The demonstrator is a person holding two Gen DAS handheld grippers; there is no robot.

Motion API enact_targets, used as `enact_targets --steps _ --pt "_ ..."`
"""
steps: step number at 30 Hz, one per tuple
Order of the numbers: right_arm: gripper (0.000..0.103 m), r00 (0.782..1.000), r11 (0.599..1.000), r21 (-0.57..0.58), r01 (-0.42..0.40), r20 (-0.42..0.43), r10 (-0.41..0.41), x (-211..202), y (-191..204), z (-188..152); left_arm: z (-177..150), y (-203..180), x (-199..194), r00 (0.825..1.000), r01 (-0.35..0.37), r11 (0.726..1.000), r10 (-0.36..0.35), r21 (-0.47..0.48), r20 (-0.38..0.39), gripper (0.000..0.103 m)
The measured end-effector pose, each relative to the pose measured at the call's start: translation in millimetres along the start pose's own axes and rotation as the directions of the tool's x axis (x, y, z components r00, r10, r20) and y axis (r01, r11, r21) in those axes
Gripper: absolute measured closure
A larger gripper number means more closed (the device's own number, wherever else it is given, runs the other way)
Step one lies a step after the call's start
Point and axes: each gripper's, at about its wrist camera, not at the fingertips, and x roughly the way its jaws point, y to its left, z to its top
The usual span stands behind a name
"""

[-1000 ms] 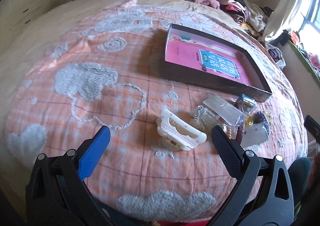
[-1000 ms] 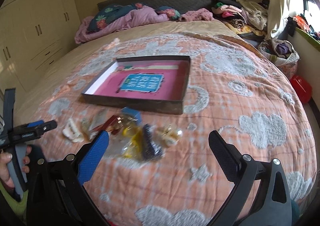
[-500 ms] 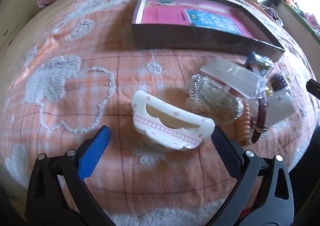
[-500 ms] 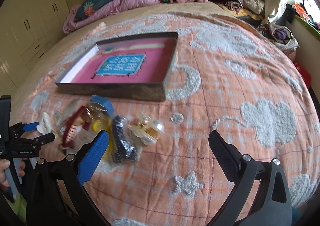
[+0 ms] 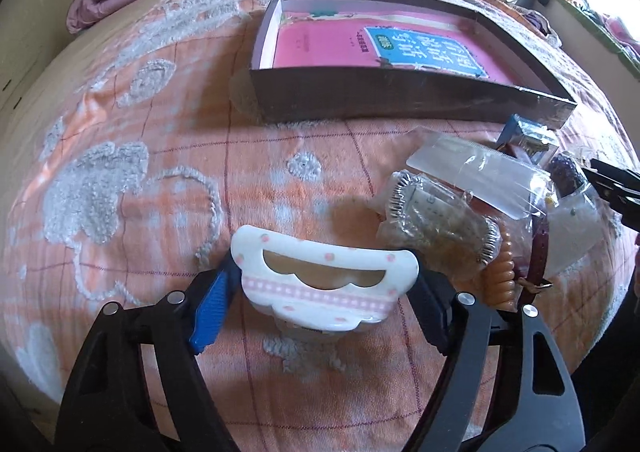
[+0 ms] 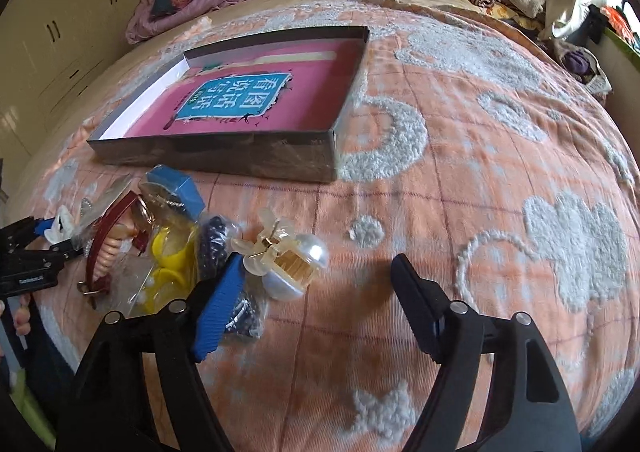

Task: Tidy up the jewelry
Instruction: 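Grasp the white hair claw clip with the left tool while the right tool grasps the pearl clip, then carry both clips into the grey box and open both tools to release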

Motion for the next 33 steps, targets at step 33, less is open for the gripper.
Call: enact_targets --steps 33 --pt "0.064 0.958 0.995 0.001 -0.102 0.269 0.098 -58.9 -6.8 69.3 108.5 37.8 -41.3 0.974 0.057 0.989 -0.025 -0.136 0.226 0.033"
